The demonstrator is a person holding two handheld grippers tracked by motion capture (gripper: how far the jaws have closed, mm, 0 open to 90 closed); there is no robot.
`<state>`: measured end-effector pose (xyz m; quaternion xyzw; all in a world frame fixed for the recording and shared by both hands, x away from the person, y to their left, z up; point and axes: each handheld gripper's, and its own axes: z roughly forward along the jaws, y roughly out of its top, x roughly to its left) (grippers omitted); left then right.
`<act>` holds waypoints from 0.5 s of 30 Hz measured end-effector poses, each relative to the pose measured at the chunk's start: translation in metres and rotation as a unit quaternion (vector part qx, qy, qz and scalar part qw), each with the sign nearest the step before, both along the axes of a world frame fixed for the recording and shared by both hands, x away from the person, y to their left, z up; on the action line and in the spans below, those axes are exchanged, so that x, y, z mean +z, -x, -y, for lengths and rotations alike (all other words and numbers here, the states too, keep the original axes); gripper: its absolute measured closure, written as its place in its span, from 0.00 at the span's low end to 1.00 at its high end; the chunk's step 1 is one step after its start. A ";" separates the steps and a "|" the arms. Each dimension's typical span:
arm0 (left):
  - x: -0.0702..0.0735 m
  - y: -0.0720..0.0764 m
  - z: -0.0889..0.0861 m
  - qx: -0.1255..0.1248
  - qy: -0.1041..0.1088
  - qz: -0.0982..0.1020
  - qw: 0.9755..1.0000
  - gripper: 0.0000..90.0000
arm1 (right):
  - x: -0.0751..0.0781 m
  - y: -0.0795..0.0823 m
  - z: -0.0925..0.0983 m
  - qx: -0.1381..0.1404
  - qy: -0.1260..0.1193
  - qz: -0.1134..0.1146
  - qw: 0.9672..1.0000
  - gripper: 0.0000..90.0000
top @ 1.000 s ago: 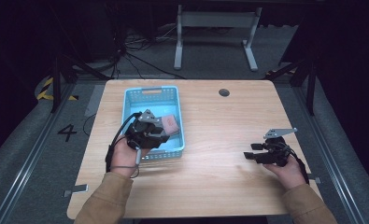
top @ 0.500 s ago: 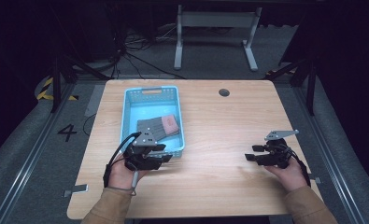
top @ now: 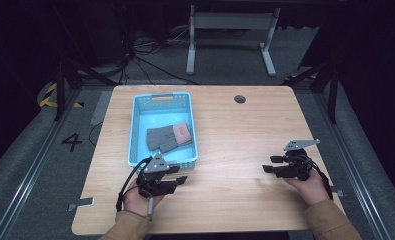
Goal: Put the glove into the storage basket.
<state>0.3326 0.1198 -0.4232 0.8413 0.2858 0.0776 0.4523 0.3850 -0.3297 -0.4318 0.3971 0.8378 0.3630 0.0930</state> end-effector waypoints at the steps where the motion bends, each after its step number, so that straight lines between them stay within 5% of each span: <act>1: -0.006 0.002 0.003 0.004 -0.003 -0.001 1.000 0.62 | 0.000 0.000 -0.001 0.000 0.002 -0.001 1.000 0.47; 5: -0.013 0.003 0.007 0.007 -0.005 -0.002 1.000 0.62 | -0.001 -0.001 -0.001 0.001 0.003 -0.001 1.000 0.47; 15: -0.032 -0.003 0.024 -0.020 -0.054 -0.013 0.998 0.61 | -0.017 0.005 -0.010 0.024 0.028 0.021 0.999 0.58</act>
